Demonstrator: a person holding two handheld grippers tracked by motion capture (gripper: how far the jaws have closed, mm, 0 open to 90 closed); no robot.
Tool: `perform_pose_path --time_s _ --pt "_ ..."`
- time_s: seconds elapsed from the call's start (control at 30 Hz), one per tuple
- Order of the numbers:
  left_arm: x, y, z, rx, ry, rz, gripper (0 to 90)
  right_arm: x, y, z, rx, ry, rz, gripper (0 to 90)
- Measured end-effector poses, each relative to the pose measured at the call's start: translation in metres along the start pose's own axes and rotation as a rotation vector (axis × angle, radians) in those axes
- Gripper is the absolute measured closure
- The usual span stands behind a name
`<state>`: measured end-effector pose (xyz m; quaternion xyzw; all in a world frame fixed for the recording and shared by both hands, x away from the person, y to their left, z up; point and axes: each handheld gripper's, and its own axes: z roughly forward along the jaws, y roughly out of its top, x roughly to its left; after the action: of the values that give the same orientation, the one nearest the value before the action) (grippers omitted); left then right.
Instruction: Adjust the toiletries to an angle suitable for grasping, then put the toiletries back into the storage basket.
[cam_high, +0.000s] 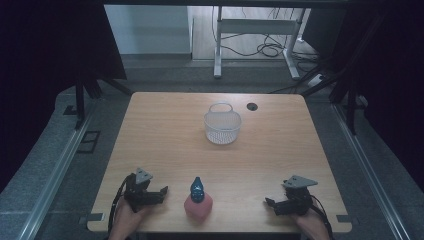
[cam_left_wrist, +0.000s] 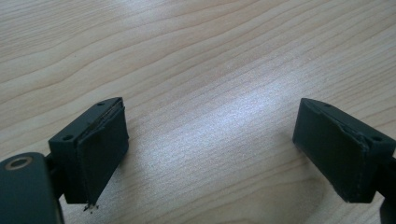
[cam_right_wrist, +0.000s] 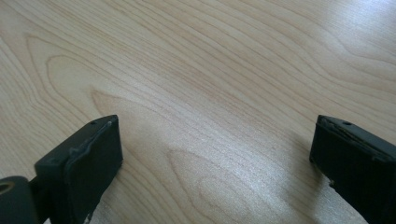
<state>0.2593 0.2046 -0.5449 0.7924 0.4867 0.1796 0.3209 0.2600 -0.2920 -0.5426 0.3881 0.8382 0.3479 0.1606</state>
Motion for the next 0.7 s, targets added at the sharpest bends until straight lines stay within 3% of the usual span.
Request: perform_pose_path --time_s 0.7 --pt "-0.0001 -0.0001 0.0 0.0 0.0 -0.002 10.1 0.0007 0.0005 -0.0002 0.004 -0.006 0.012 2.0"
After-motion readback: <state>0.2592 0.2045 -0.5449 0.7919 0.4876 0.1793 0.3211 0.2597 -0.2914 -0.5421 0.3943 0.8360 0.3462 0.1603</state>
